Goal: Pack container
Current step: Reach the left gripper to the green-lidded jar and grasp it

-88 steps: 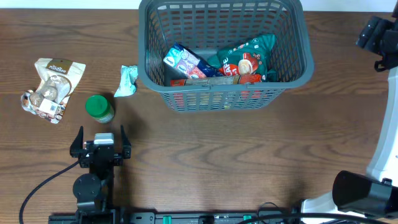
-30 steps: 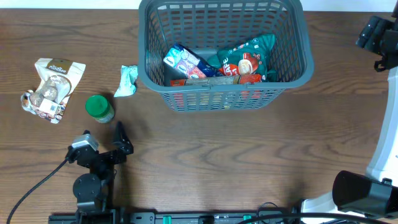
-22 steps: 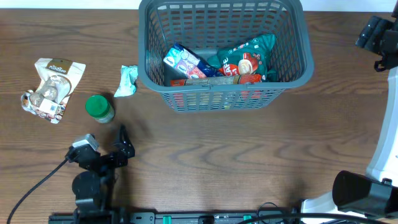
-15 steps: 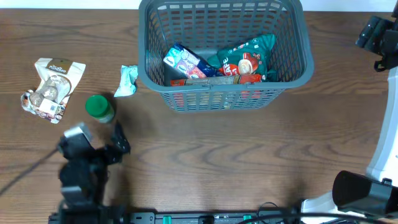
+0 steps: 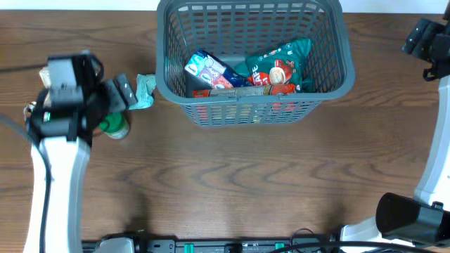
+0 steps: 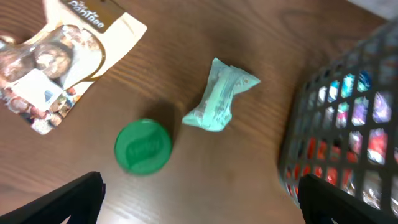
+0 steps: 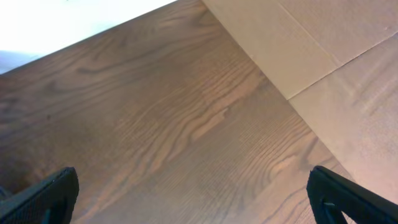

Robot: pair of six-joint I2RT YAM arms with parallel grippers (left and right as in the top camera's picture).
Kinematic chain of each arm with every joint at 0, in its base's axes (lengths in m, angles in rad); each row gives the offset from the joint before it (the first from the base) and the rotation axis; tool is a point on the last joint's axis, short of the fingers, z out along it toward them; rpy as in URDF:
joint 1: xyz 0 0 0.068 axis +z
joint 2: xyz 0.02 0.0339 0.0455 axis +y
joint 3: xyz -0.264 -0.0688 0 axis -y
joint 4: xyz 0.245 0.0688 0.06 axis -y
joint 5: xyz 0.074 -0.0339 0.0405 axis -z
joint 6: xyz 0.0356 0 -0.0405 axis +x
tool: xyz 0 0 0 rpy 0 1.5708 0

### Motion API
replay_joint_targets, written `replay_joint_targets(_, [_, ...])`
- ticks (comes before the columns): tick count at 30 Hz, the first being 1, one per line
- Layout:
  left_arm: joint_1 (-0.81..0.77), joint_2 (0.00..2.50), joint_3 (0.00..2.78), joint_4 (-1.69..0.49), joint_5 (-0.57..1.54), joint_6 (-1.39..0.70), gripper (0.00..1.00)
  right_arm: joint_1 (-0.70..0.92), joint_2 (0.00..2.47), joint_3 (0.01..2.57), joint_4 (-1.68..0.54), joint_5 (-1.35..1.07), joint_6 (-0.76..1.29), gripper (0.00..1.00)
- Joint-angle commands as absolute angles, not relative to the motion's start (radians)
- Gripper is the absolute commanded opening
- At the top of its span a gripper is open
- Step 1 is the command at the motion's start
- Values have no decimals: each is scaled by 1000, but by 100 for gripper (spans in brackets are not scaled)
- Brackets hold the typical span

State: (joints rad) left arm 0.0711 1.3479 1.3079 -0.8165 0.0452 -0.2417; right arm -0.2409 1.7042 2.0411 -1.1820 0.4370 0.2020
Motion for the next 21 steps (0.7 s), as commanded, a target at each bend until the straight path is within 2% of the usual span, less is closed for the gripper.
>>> replay_joint_targets(1, [80,1395,1343,-820,33,-220,99,-249,1687,2056,-1182,440,216,99])
replay_joint_targets(7, [109,1412,1343,-825,33,-167,99,-249,1687,2056,-1182,440,216,99])
replay_joint_targets(12, [196,1441,1343,-881,35,-321,99,-249,1687,2056,-1182,440,216,99])
replay_joint_targets(21, [268,1603,1343,-921,120,-323,99,-249,1687,2056,-1182,440,216,99])
